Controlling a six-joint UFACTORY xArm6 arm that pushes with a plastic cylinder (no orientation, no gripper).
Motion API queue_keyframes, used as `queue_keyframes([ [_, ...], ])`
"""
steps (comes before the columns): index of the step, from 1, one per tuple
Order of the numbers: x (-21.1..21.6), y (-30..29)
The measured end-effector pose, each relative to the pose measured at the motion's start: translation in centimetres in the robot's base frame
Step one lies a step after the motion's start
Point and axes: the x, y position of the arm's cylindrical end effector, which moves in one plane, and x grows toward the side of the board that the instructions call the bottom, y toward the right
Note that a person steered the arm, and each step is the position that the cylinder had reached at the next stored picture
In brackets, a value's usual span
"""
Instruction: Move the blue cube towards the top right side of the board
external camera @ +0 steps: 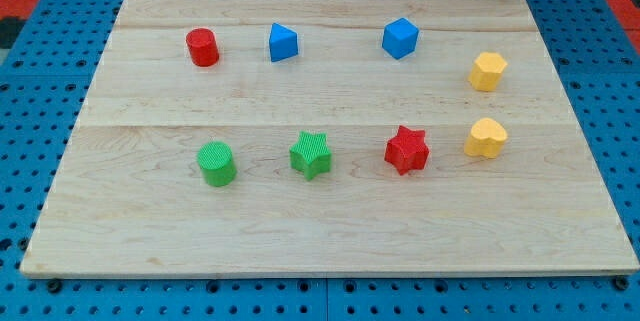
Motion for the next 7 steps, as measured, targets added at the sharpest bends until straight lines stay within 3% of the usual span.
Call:
queue_keyframes([
  [4,0.0,-2.7],
  [7,0.0,-9.9],
])
